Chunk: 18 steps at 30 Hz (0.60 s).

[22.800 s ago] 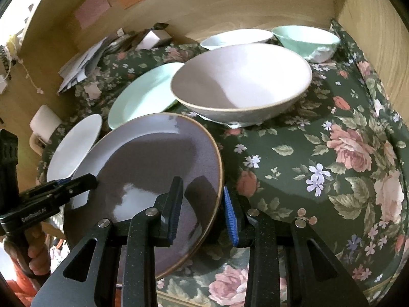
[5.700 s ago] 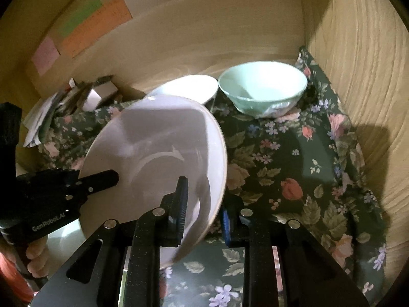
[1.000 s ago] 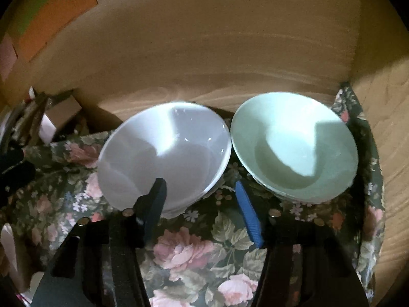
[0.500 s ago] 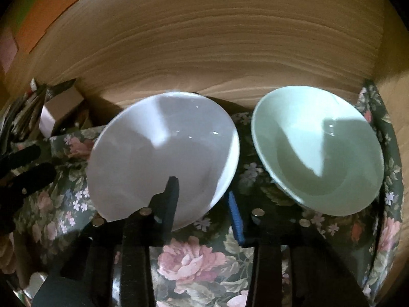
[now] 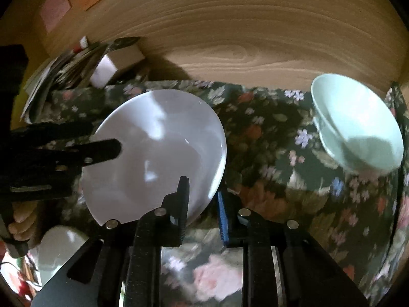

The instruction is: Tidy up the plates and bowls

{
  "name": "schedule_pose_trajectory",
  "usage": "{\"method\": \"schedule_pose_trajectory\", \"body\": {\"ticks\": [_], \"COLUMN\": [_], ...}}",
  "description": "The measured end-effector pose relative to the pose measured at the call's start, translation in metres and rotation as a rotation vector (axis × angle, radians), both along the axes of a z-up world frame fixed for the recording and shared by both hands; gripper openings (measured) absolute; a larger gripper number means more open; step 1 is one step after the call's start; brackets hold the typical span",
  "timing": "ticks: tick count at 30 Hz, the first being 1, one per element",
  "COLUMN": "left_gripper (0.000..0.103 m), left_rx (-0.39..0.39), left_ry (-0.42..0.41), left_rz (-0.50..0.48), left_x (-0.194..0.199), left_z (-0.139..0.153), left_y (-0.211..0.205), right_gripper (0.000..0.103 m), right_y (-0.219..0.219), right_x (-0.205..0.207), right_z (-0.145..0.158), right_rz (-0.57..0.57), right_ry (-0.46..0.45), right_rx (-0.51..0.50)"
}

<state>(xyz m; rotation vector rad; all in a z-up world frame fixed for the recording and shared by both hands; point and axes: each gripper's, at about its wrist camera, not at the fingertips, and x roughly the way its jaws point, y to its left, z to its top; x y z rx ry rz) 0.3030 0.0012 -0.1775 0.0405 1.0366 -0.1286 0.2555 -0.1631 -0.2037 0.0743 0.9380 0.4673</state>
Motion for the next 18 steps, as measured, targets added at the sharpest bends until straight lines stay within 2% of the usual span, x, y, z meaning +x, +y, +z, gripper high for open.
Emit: {"method": "schedule_pose_trajectory", "body": {"ticks": [4, 6, 8, 12, 18], "left_gripper": [0.077, 0.073, 0.062, 0.054, 0.03], "left_rx": [0.013, -0.007, -0.026, -0.022, -0.046], "left_ry": [0.047, 0.071, 0.085, 0.079, 0.124], "left_rz": [-0.007, 0.001, 0.003, -0.003, -0.026], "left_x": [-0.004, -0.004, -0.006, -0.006, -0.002], "left_z": [-0.01, -0.014, -0.017, -0.018, -0.026], "left_y": [-0.001, 0.0, 0.002, 0.001, -0.003], "right_gripper": [0.021, 0.021, 0.024, 0.025, 0.025], "right_y": [-0.004, -0.011, -0.018, 0.002, 0.012], "right_x": [-0.009, -0.016, -0.026, -0.004, 0.011], "right_z": [0.004, 0.005, 0.008, 0.002, -0.012], "right_rz": [-0.016, -0.035, -0.044, -0.061, -0.057], "right_ry": [0.034, 0.039, 0.035, 0.036, 0.067], "right_rx": [0.029, 0.038, 0.054, 0.042, 0.04]}}
